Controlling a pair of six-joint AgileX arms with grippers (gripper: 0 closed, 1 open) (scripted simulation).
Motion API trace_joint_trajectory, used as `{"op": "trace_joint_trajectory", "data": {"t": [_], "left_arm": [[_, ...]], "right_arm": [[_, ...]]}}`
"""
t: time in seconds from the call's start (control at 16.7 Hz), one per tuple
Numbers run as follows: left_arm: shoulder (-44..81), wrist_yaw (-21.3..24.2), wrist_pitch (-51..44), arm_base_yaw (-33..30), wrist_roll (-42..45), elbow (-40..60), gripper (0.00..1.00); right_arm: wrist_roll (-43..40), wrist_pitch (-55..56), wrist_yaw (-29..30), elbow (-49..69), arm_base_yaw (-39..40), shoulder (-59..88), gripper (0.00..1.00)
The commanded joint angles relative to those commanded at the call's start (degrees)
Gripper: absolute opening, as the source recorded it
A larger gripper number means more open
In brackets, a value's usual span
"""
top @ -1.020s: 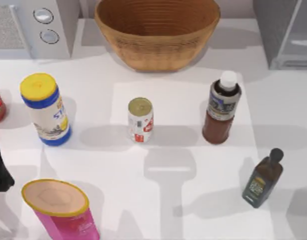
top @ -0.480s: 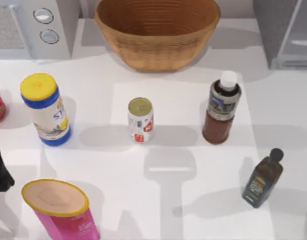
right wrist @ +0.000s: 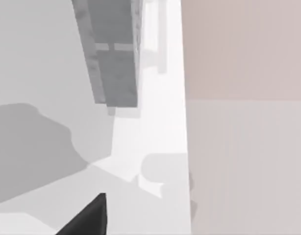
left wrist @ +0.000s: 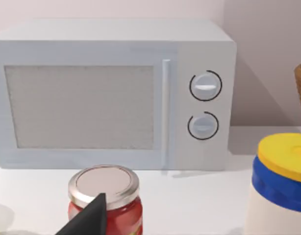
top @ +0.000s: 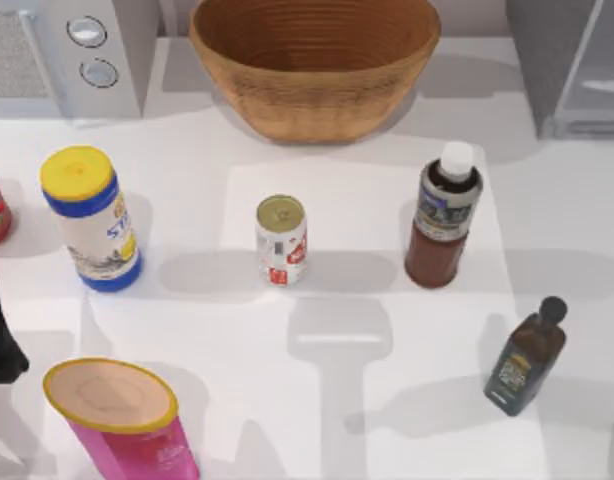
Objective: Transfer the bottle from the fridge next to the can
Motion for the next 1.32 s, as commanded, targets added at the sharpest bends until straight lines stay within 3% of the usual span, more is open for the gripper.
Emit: {"op": "trace_joint_trajectory", "data": {"t": [0.3, 1.02, 1.32], "left_arm": [[0.0, 0.0, 0.0, 0.0, 0.0, 0.0, 1.0], [0.0, 0.0, 0.0, 0.0, 0.0, 0.0, 1.0], [0.0, 0.0, 0.0, 0.0, 0.0, 0.0, 1.0]], "right_arm": [[9.08, 7.93, 0.97, -0.16, 5.95, 0.56, 1.0], [67.1, 54.89, 9.75, -1.27, 40.82, 1.55, 1.0], [79.17, 66.49, 12.05, -1.57, 49.86, 1.33, 1.0]]}}
